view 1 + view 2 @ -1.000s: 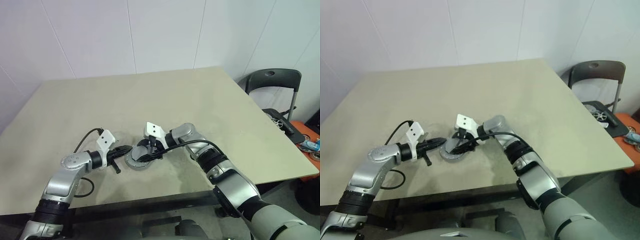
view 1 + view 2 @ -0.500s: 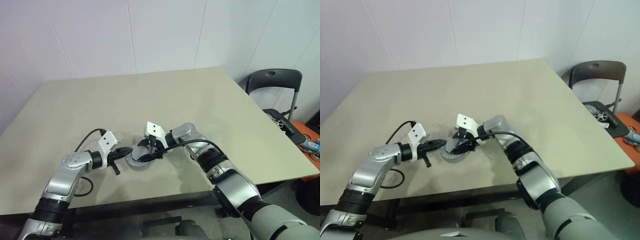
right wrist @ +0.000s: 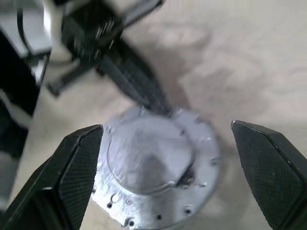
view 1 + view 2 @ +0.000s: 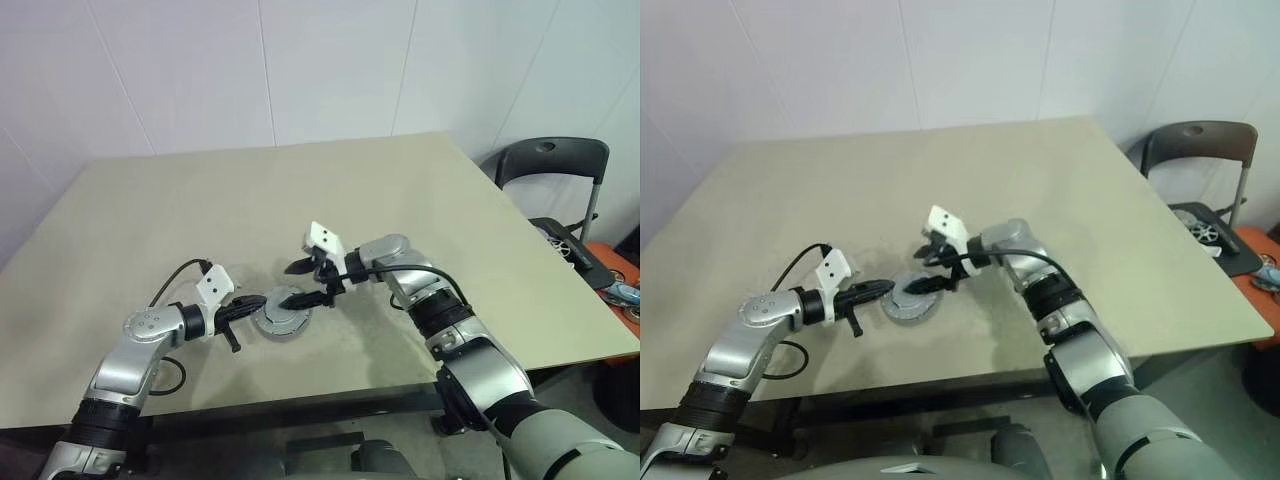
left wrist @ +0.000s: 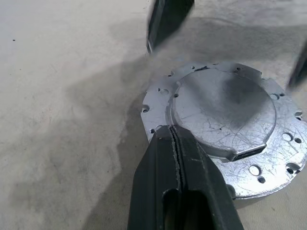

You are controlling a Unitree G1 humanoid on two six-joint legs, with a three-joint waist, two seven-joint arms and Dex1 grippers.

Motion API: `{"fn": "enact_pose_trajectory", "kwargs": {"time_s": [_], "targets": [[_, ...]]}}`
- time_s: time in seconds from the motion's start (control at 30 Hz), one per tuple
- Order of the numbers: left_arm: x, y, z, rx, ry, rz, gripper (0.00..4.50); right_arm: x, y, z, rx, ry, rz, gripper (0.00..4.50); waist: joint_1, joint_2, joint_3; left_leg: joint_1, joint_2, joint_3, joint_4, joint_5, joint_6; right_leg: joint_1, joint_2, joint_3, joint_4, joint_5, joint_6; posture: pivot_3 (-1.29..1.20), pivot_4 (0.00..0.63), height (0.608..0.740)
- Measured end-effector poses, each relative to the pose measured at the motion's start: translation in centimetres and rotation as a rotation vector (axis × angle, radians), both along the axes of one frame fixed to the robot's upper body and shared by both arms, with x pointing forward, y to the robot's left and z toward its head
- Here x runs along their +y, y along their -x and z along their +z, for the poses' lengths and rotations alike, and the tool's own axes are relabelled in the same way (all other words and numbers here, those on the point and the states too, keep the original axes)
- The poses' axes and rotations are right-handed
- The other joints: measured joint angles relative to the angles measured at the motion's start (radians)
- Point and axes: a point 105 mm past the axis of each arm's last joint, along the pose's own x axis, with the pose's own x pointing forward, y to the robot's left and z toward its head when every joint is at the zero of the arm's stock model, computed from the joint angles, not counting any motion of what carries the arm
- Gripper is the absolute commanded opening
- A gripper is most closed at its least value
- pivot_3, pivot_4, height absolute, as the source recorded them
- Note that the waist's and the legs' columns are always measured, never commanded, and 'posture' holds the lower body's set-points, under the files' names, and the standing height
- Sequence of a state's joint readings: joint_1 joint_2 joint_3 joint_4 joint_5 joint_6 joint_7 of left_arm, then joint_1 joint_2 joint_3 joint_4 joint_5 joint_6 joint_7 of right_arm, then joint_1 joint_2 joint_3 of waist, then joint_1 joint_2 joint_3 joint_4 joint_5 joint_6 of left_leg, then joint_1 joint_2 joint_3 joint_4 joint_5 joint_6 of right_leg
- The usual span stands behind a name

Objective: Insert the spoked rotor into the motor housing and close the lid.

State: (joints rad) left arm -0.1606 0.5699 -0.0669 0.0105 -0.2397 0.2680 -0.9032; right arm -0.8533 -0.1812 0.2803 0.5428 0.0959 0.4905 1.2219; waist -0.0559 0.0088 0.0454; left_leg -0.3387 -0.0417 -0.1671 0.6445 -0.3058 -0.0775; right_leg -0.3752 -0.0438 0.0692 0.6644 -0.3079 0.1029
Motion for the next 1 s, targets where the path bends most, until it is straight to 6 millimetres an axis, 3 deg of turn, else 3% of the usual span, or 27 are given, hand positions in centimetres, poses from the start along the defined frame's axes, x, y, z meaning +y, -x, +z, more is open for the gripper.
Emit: {"fn": "enact_pose_trajectory", "kwargs": {"time_s": [0.2, 0.43, 0.63, 1.0], "targets": [[-0.2, 0.4, -0.1, 0.015, 0.011, -0.028, 0.00, -2.5, -0.6, 1.1, 0.252, -0.074, -0.185, 4.48, 0.018, 0.000, 0.000, 0.000, 0.000, 0.000, -0.001, 0.000, 0.000, 0.000, 0.000, 0.000, 0.000, 0.000, 0.000, 0.00, 0.000, 0.740], [-0.4, 0.9, -0.2, 0.023, 0.015, -0.055, 0.00, -7.1, 0.4, -0.9, 0.736, 0.005, -0.481, 4.48, 0.036, 0.001, 0.000, -0.001, -0.001, 0.001, -0.001, 0.000, 0.000, -0.001, 0.000, 0.000, -0.001, 0.000, 0.000, 0.00, 0.000, 0.740], [-0.4, 1.2, -0.2, 0.023, 0.014, -0.077, 0.00, -6.6, 1.8, -1.2, 0.980, -0.060, -0.500, 4.48, 0.036, 0.003, 0.000, -0.001, 0.000, 0.002, -0.001, 0.000, 0.000, -0.001, 0.000, 0.000, -0.001, 0.000, 0.000, 0.00, 0.000, 0.740], [-0.3, 1.1, -0.3, 0.013, 0.016, -0.078, 0.00, -4.6, 3.2, -3.9, 1.092, -0.051, -0.520, 4.48, 0.035, 0.003, 0.000, 0.000, 0.000, 0.002, -0.001, 0.000, 0.000, 0.000, 0.001, 0.000, 0.000, 0.000, 0.000, 0.00, 0.000, 0.740]]}}
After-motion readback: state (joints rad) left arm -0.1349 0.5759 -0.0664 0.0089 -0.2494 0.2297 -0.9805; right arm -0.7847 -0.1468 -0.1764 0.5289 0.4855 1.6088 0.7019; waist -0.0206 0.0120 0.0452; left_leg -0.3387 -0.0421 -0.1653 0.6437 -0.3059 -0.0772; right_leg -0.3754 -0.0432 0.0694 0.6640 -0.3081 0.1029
